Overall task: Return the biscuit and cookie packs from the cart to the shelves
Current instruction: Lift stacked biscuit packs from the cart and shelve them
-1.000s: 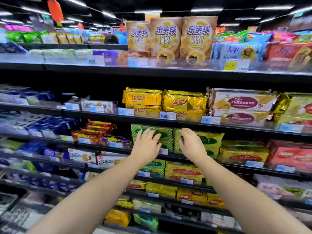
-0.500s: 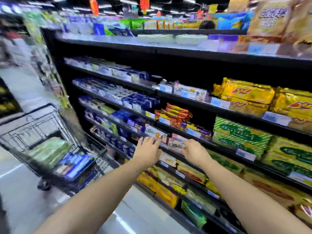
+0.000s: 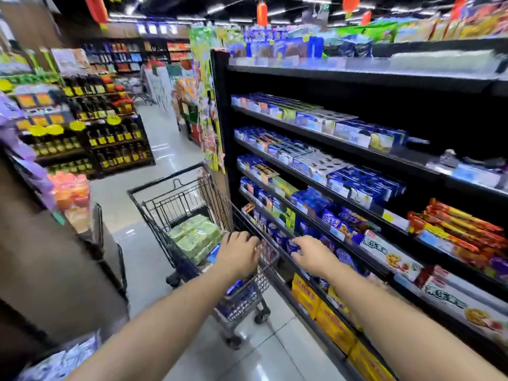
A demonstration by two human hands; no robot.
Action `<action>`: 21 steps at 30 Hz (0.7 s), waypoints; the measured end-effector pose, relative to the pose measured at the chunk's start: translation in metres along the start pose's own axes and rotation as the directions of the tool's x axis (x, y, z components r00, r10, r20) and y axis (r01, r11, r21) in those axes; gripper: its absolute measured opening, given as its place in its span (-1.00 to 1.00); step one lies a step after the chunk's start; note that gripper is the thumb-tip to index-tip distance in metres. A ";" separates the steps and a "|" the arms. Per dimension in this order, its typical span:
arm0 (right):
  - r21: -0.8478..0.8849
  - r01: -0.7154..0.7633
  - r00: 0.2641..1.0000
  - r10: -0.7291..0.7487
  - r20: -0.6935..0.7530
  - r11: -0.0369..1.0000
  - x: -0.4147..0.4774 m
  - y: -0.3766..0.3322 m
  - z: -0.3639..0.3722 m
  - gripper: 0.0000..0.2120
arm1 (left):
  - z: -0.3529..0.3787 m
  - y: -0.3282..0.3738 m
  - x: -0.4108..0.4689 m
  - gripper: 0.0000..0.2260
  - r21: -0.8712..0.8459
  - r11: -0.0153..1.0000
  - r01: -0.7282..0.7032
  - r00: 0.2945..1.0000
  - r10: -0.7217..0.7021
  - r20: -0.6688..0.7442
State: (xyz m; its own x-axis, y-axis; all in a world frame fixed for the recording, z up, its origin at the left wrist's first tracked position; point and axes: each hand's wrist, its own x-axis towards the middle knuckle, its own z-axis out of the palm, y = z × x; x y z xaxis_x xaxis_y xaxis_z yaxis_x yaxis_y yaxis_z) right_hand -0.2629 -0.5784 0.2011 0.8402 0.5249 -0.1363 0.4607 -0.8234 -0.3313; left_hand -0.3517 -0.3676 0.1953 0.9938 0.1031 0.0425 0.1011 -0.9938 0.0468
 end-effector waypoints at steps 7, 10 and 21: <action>0.009 0.105 0.987 -0.106 0.123 0.994 0.111 -0.052 0.035 -0.54 | 0.031 -0.099 0.039 -0.55 -0.016 0.987 0.162 0.980 -0.158 0.119; -0.001 0.140 0.975 -0.138 0.175 0.990 0.155 -0.061 0.044 -0.62 | 0.042 -0.127 0.061 -0.55 0.020 0.981 0.191 0.970 -0.192 0.149; 0.059 0.161 0.926 -0.172 0.336 0.985 0.346 -0.096 0.062 -0.56 | 0.073 -0.226 0.180 -0.59 0.064 0.956 0.286 0.931 -0.293 0.217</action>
State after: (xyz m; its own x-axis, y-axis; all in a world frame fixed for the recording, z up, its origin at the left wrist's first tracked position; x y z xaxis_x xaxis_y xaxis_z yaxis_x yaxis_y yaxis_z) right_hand -0.0346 -0.3045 0.1279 0.6029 0.7000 -0.3827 0.5723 -0.7137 -0.4038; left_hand -0.1918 -0.1271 0.1197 0.9059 0.3781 -0.1907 0.3840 -0.9233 -0.0069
